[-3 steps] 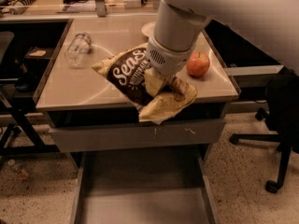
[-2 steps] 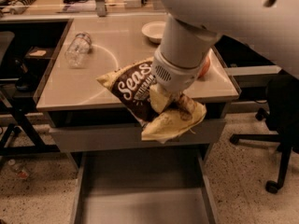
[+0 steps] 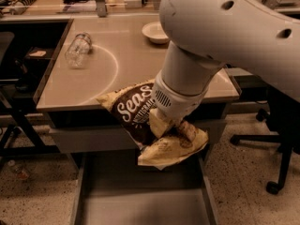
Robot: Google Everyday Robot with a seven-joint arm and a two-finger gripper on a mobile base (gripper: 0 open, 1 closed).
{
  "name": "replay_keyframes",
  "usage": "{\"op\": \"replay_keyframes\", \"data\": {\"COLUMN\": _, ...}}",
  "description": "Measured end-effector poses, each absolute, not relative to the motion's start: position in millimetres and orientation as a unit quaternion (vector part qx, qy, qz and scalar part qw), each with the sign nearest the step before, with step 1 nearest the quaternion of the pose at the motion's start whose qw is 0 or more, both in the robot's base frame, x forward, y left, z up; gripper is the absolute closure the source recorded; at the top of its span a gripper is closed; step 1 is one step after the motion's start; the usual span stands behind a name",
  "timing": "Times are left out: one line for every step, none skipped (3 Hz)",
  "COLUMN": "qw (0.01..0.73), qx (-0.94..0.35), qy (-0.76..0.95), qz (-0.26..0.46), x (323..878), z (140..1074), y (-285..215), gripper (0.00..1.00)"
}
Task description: Place brown chip bag into middle drawer
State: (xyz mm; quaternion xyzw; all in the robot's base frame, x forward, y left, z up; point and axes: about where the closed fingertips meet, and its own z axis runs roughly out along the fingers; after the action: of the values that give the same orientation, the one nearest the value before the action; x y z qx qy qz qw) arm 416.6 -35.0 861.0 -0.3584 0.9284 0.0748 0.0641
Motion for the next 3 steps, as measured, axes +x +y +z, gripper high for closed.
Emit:
{"op": "replay_keyframes", "data": {"qw": 0.034, "qx": -0.341, "qy": 0.934, "qz": 0.098, "x": 396.7, "z": 823.1, "y": -32.8, "gripper": 1.0}}
{"op": "replay_keyframes", "data": {"qw": -0.016, "qx": -0.309, "qy": 0.943, "qz": 0.122, "x": 374.4, "z": 757.0, "y": -36.2, "gripper": 1.0}}
{"op": "replay_keyframes", "data": {"qw": -0.052, "qx": -0.287, "qy": 0.946, "qz": 0.139, "x": 364.1, "z": 701.9, "y": -38.3, "gripper": 1.0}}
